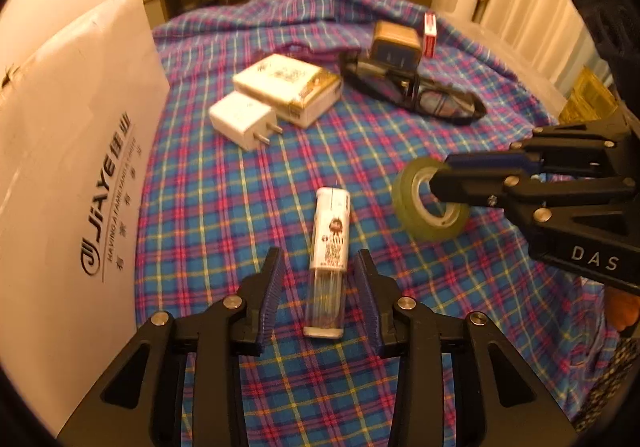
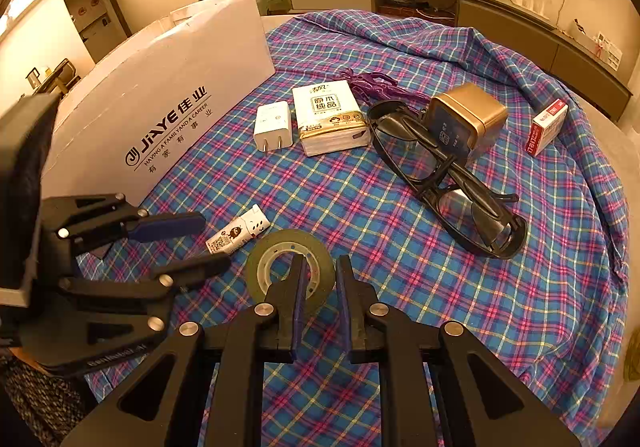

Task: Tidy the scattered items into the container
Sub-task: 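Grasp the white lip-balm tube with the left gripper while the right grasps the green tape, then carry the lip-balm tube and green tape roll over the foam box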

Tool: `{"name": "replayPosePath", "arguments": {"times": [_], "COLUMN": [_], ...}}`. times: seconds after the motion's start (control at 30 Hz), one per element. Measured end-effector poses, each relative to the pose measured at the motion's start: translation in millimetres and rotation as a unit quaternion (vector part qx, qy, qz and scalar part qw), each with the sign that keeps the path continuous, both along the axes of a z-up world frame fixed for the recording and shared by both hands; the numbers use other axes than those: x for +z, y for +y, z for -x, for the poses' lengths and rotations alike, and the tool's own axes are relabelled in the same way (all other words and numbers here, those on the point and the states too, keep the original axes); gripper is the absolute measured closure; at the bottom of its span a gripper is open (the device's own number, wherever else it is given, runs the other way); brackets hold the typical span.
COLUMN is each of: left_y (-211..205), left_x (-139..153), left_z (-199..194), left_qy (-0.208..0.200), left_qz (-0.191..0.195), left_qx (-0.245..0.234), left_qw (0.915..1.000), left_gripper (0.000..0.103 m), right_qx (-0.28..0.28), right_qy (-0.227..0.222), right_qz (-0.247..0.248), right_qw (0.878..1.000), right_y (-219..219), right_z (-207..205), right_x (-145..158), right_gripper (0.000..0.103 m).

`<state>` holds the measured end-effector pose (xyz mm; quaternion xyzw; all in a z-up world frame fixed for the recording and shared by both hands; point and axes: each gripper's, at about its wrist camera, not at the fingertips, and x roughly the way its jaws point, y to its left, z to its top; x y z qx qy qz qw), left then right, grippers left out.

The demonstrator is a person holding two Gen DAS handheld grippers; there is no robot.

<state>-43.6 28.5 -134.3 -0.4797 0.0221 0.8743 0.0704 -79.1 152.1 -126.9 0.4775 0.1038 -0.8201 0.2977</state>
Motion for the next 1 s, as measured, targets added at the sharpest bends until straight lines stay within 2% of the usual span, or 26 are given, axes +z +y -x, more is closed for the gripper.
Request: {"name": "replayPosePath", "arguments": {"times": [0.07,0.1,0.13,0.37,1.0], "left_y": [2.7,2.8,2.1,-12.2,-33.7], "left_x": [-1.1,-1.2,-1.0,4.8,73.5], "left_z": [0.5,1.0,2.2,9.7,-15.2], "left_qy": [0.006,0.012,0.017,0.017,0.076], "left_qz": [0.007,0.008,0.008,-0.014,-0.068], "left_qx": [-0.01,-0.015,-0.017,0.011,0.02], "left_qw": [0.9999,0.9998,0.9997,0.9997,0.9945], "left_gripper": [0.061,0.065,0.083,0.084,0.084], "right_qx": [-0.001,-0.001,0.0,-0.003,-0.006], "right_qy": [-0.002,-0.002,-0.002,0.008,0.032], "right_qz": [-0.001,-0.001,-0.001,0.006,0.028], "right_qw": [1.0,1.0,1.0,1.0,0.999], "right_y": [-1.5,-2.1,-2.6,-3.3,-27.2], "right_z": [-0.1,0.0,-0.6,-4.3,-15.4], "right_x": [-1.2,-1.5,-1.2,12.7,52.6], "right_gripper": [0.087,0.087,0.087,0.087,0.087]}}
